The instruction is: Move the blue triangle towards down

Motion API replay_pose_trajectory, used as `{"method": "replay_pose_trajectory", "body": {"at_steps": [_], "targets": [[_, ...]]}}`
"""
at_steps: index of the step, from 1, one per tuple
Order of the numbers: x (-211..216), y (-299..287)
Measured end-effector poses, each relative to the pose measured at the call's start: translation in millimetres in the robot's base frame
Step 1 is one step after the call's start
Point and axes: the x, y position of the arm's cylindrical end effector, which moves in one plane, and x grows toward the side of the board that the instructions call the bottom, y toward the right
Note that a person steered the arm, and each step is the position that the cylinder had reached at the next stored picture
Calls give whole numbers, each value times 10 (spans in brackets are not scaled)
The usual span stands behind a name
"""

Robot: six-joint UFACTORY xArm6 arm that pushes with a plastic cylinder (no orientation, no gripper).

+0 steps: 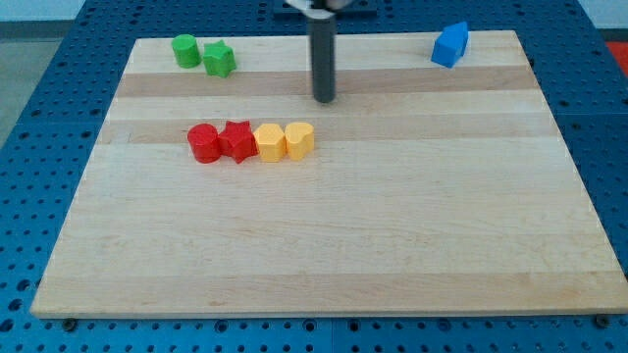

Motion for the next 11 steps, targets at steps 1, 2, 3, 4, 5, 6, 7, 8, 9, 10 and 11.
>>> {"method": "replay_pose_trajectory", "body": {"at_steps": [1, 2, 3, 4, 5, 6, 7, 8, 9, 10, 11], "targets": [[84, 630], [85, 1271], [48, 1877], [-139, 2329], [-378, 2653], [-659, 2834], [-992, 2831], [-1234, 2773], [-1278, 2543], [-1277, 2207], [-1273, 2016]]}}
